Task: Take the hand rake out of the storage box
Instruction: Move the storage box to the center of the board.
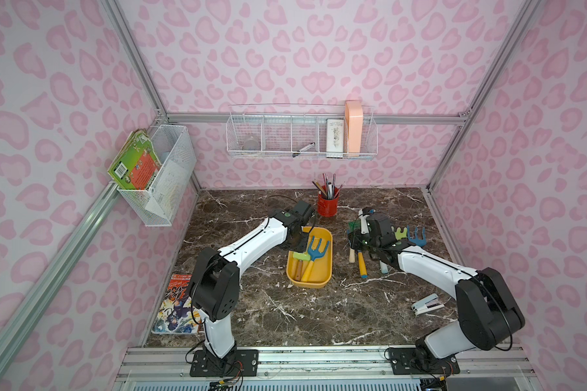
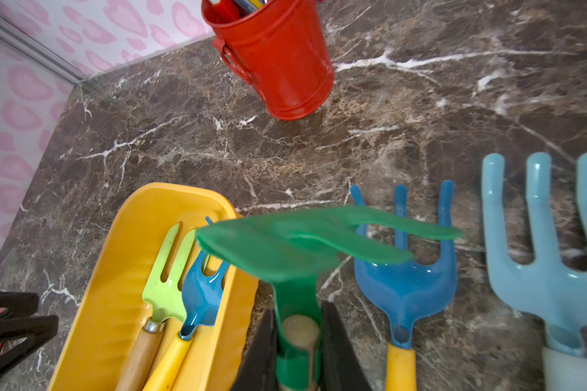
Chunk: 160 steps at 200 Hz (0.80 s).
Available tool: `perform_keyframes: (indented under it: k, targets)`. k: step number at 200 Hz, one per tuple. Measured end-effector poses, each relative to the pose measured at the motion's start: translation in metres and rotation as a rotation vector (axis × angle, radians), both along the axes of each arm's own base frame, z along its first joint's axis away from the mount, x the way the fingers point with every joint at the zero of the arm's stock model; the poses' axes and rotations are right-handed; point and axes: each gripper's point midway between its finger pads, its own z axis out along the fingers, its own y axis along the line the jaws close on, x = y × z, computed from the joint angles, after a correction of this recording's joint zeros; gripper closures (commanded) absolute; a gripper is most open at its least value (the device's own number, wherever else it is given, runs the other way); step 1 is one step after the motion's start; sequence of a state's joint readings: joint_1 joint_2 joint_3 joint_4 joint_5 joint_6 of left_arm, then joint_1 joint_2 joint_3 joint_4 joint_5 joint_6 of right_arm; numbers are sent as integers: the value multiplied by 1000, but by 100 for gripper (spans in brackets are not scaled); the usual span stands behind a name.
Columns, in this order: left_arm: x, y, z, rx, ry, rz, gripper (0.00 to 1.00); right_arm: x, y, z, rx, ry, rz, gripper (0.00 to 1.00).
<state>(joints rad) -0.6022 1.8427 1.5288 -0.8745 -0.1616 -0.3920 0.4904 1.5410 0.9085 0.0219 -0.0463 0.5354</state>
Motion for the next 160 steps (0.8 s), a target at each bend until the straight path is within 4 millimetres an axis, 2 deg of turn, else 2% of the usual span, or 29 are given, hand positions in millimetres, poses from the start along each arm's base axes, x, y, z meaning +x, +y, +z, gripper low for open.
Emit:
perform_keyframes:
  k: [19, 51, 98, 131, 160]
  targets:
    - [-4, 8, -11, 45, 24, 4, 56, 2, 8, -3, -17, 6, 15, 88]
    - [-8, 15, -27, 94, 51, 7, 58, 4, 8, -3, -31, 10, 16, 87]
    - [-3, 19, -44, 133, 74, -1, 76, 8, 9, -11, -66, 30, 25, 87]
    - [1, 28, -49, 135, 72, 23, 84, 9, 11, -26, -114, 64, 30, 86]
    - [5, 45, -45, 128, 62, 60, 85, 12, 28, -34, -173, 77, 61, 87]
